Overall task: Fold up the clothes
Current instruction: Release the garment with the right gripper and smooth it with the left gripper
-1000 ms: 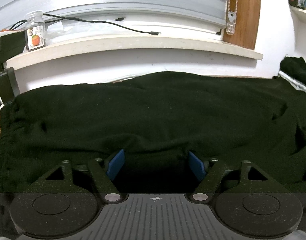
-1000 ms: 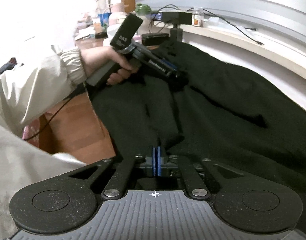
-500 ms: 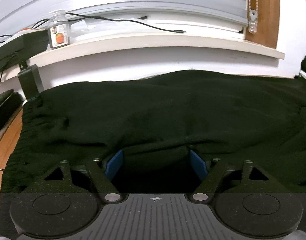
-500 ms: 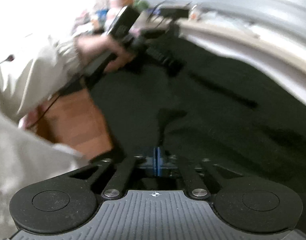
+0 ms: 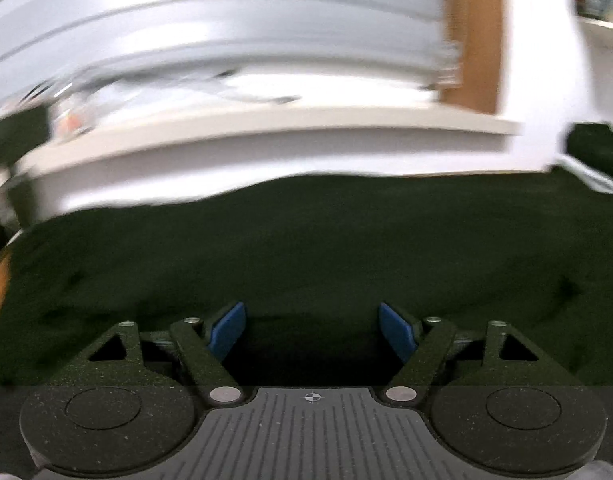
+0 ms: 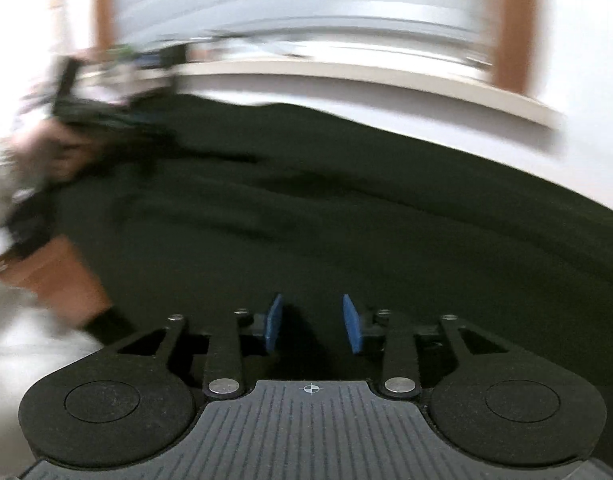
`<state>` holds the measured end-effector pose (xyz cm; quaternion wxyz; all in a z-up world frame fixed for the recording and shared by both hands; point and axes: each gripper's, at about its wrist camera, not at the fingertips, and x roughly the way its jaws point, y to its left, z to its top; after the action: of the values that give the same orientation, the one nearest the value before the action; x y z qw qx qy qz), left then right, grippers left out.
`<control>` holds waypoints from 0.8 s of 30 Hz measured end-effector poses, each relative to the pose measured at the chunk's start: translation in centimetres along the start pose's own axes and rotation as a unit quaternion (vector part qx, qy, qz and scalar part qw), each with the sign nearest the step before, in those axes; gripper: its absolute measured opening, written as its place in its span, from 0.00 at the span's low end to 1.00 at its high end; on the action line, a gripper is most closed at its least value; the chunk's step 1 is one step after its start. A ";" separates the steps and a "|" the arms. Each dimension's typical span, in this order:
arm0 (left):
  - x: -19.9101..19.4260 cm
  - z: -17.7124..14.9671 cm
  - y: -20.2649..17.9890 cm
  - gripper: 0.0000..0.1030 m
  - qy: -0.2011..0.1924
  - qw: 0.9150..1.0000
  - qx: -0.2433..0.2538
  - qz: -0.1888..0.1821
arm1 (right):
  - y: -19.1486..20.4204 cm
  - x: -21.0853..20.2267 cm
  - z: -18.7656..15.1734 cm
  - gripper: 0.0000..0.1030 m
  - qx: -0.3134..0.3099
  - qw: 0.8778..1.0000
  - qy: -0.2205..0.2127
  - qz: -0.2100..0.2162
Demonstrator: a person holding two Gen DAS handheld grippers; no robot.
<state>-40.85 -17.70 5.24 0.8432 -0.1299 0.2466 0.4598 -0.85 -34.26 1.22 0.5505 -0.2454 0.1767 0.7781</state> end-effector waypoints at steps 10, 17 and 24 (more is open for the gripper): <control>6.7 2.8 -11.6 0.59 0.052 0.979 0.112 -0.165 | -14.4 -6.4 -8.2 0.41 0.139 0.969 -0.049 -0.199; 9.7 2.9 -10.6 0.60 0.043 0.990 0.096 -0.095 | -16.0 -8.5 -10.0 0.26 0.158 0.961 -0.062 -0.217; 8.1 2.2 -10.6 0.72 0.045 0.992 0.099 -0.069 | -18.7 -10.3 -10.3 0.31 0.203 0.933 -0.084 -0.285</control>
<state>-27.63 -16.73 2.73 0.8695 -0.0835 0.3192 0.3675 21.59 -41.62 -1.33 0.8000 -0.1020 0.2065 0.5540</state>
